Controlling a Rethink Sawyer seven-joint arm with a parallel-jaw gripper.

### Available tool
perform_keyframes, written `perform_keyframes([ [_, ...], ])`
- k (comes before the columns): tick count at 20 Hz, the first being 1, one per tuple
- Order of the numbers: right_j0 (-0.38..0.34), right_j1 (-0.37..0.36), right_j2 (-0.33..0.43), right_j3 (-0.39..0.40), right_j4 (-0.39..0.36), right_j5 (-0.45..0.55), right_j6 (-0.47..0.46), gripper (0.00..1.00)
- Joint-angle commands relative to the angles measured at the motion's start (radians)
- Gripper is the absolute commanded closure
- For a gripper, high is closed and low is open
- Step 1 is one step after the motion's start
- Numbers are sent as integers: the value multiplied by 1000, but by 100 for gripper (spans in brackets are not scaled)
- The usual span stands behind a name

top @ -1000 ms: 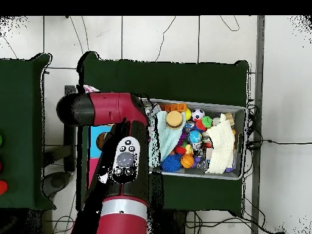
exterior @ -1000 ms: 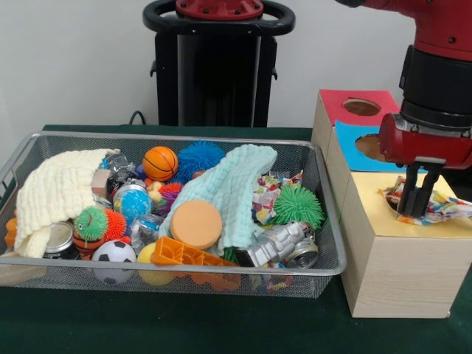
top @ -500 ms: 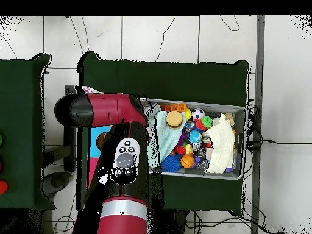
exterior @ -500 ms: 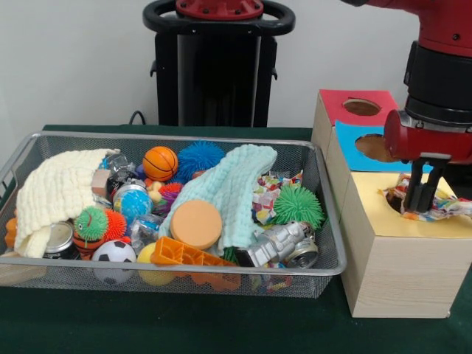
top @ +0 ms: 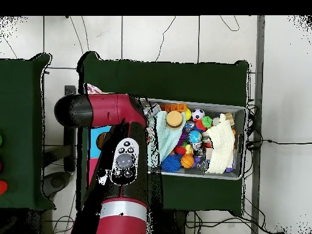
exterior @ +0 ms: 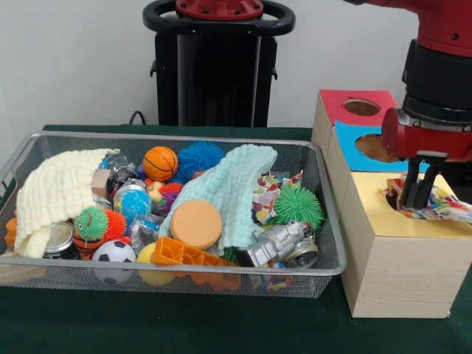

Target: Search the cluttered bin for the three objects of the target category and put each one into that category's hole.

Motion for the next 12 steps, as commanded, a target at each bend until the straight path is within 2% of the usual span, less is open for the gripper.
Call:
perform_keyframes([
  [1, 4, 41, -3, 63, -76, 109, 69, 100],
  [12, 6, 69, -43, 41, -125, 37, 67, 100],
])
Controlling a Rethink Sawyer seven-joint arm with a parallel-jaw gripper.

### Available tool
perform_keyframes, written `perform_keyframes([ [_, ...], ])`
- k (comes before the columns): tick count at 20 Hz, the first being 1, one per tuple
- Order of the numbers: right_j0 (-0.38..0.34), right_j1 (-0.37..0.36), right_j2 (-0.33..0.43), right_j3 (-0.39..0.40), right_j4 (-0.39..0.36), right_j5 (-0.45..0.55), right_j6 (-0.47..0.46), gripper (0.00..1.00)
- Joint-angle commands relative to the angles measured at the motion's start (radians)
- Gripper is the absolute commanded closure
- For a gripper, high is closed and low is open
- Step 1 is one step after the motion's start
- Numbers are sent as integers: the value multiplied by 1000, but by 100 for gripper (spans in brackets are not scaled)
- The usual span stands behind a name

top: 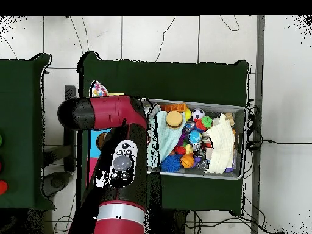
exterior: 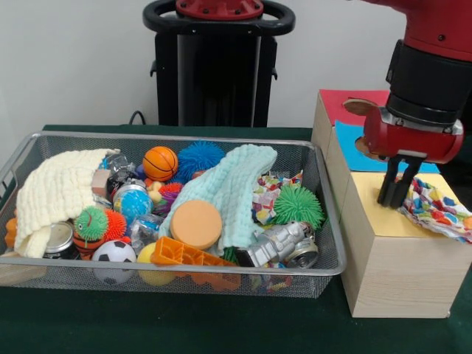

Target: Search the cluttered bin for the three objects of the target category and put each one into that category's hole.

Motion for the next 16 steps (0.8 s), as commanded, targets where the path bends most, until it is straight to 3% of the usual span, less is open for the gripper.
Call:
perform_keyframes([
  [1, -8, 63, 2, 40, -80, 31, 71, 100],
  [6, -8, 93, 7, 27, -90, 2, 95, 100],
  [9, 4, 80, 5, 28, -84, 38, 106, 100],
  [16, -7, -76, 67, 112, -2, 181, 79, 100],
])
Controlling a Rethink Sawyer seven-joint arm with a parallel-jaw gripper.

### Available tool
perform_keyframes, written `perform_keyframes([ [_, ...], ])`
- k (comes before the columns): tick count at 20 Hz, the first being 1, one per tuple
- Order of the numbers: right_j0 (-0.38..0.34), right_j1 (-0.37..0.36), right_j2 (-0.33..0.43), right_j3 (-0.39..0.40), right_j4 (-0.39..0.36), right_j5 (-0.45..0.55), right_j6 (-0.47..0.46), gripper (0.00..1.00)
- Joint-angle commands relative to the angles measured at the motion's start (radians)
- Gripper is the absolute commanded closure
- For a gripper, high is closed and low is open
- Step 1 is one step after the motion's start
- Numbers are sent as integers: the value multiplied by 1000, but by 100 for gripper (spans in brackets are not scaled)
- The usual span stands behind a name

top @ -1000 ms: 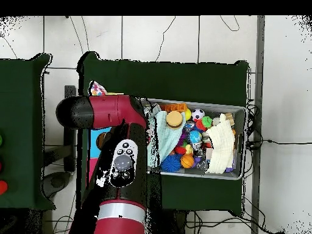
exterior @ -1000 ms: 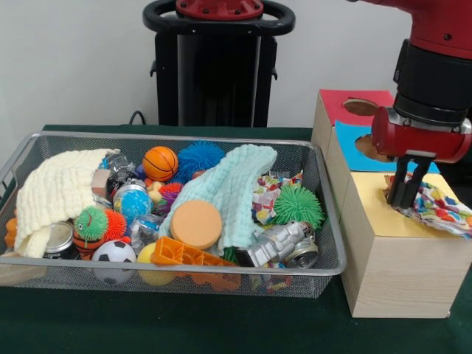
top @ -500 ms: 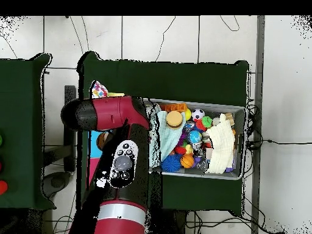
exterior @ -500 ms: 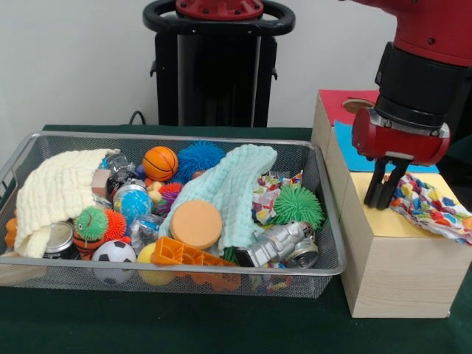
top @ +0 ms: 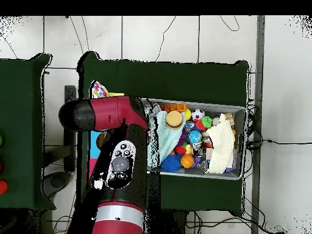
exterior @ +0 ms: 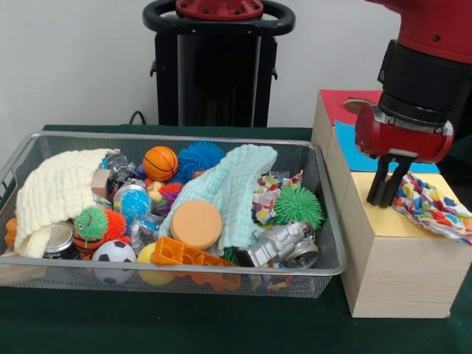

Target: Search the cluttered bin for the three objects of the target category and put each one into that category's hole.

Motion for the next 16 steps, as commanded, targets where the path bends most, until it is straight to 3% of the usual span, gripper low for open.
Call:
perform_keyframes([
  [1, -18, -104, 94, 119, 52, 221, 76, 100],
  [10, -28, -173, 113, 131, 82, 292, 67, 100],
  [16, -9, -115, 148, 158, 109, 170, 120, 100],
])
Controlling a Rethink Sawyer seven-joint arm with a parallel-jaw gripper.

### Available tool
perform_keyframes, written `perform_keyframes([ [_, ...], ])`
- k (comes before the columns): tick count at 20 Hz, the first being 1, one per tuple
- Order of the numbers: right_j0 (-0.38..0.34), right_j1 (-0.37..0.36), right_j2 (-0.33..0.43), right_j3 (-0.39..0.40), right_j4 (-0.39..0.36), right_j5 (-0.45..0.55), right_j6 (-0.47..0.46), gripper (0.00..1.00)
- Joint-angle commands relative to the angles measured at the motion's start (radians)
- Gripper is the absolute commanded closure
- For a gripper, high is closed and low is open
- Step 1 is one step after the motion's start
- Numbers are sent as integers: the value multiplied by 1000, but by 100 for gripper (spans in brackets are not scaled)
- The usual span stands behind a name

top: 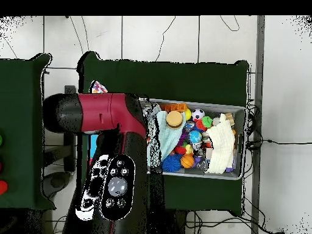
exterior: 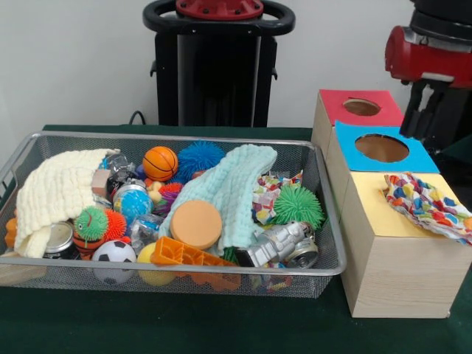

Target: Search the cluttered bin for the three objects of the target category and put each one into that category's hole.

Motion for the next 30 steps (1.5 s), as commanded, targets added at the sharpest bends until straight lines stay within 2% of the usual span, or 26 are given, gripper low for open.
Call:
perform_keyframes([
  [1, -6, 47, 128, 129, 47, -33, 128, 100],
  [6, 7, 71, 130, 144, 54, -110, 162, 100],
  [13, 15, 104, 109, 132, 36, -161, 168, 100],
  [30, 22, 146, 87, 111, 30, -205, 171, 100],
])
